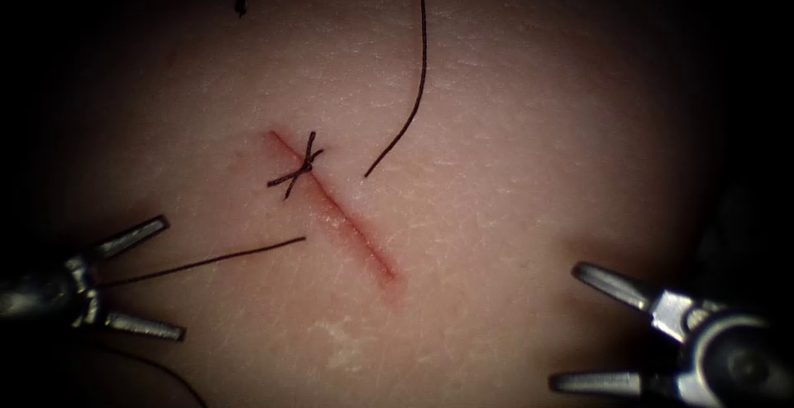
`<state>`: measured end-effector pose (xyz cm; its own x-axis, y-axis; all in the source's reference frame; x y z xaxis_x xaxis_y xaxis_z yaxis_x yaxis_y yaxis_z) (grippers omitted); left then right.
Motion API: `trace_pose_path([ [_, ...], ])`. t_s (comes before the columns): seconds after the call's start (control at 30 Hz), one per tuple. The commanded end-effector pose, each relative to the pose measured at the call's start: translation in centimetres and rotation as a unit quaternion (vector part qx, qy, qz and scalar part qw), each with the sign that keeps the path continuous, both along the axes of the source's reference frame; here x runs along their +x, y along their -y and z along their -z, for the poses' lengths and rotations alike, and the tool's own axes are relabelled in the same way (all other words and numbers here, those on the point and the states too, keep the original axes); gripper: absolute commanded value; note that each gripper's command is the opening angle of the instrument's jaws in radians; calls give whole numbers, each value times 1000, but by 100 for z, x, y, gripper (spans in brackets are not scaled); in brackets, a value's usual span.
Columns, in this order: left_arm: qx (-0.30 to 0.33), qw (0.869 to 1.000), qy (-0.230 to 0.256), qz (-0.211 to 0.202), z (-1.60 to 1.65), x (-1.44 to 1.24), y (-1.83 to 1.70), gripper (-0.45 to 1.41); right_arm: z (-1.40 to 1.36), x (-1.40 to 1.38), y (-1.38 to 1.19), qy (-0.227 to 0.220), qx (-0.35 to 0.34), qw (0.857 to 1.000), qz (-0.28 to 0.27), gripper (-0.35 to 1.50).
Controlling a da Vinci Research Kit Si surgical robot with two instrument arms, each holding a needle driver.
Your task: Wound Closure
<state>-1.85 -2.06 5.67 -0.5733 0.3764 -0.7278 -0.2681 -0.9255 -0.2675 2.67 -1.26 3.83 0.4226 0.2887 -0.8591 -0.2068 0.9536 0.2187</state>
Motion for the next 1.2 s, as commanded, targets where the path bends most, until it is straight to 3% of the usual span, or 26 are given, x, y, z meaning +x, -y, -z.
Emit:
trace_pose_path([
  [0.03,2,1000,0,0,-8,-3,8,84,-6,8,3,-1,1,1000,1,109],
  [0.33,3,1000,-11,-2,-10,-3,12,82,-1,8,8,0,2,1000,4,109],
  [0.63,-4,997,-71,-6,-29,14,18,81,-3,16,4,3,4,1000,2,109],
  [0.73,-17,991,-135,-9,-47,34,23,84,-1,22,7,1,5,1000,3,109],
  [0.97,-16,988,-155,-9,-44,44,36,82,-1,25,11,-1,4,1000,5,109],
  [1.07,-16,987,-162,-5,-40,44,40,74,-2,26,11,0,4,1000,5,109],
  [1.17,-16,986,-164,-3,-37,44,43,29,-2,28,12,-3,4,1000,5,109],
  [1.2,-16,986,-164,-3,-37,44,43,4,-2,28,12,-3,4,1000,5,109],
])
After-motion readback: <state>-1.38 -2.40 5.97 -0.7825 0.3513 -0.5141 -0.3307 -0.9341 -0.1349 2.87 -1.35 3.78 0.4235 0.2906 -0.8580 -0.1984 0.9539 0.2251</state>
